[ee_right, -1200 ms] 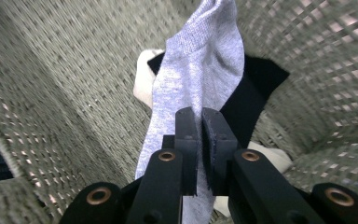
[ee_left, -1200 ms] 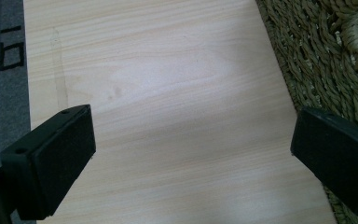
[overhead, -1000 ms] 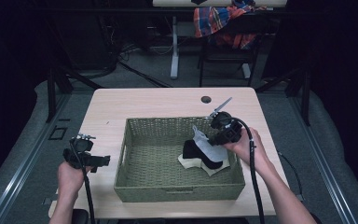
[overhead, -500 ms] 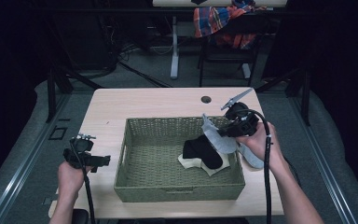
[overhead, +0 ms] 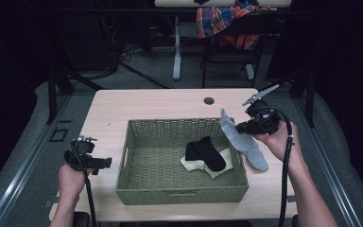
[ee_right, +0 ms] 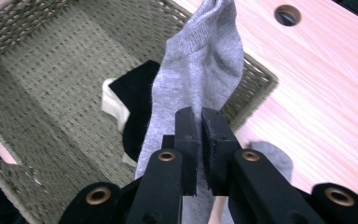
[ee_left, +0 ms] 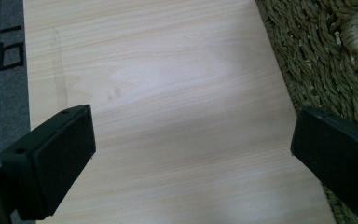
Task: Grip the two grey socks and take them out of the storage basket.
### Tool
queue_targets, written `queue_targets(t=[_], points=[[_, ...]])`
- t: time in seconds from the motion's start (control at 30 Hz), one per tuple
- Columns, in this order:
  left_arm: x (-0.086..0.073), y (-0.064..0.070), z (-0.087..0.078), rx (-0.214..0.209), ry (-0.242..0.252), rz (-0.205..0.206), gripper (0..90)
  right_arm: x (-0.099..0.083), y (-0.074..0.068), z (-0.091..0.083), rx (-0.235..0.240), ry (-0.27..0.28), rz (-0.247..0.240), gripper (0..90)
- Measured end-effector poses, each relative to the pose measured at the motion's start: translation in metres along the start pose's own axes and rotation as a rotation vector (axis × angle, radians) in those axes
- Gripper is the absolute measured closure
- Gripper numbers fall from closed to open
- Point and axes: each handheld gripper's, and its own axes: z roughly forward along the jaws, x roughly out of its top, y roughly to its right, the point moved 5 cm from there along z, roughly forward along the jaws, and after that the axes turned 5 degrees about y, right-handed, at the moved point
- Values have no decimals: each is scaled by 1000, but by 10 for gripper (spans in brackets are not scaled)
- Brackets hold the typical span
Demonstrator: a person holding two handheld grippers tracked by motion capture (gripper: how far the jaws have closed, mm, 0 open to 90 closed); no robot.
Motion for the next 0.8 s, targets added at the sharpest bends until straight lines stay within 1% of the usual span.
queue_targets(t=[0.03, 0.1, 0.17, 0.23, 0.27, 0.37, 0.47, 0.57, 0.6, 0.63, 0.67, 0.8], points=[[0, 0, 0, -1, -1, 1, 0, -3, 5, -3, -15, 5, 16, 856], [0, 0, 0, -1, -1, 0, 0, -4, 7, -5, -21, 0, 20, 856], [0, 0, 0, -1, -1, 0, 0, -7, 14, -9, -36, -2, 33, 856], [0, 0, 0, 0, 0, 0, 0, -7, 15, -10, -42, -1, 37, 856], [0, 0, 0, 0, 1, 0, 0, -9, 18, -11, -48, -8, 39, 856], [0, 0, 0, -1, 1, -1, 0, -11, 23, -13, -55, -2, 52, 856], [0, 0, 0, -1, 2, -1, 0, -15, 30, -16, -72, -5, 61, 857], [0, 0, 0, 0, 3, -2, 0, -20, 38, -17, -86, 0, 91, 857], [0, 0, 0, 0, 3, -2, 0, -22, 42, -18, -93, -9, 95, 857], [0, 0, 0, 0, 4, -2, 0, -25, 47, -18, -104, -13, 113, 857], [0, 0, -1, 0, 4, -2, 0, -25, 47, -18, -104, -13, 113, 857], [0, 0, -1, 0, 4, -2, 0, -33, 58, -18, -124, -20, 138, 857]])
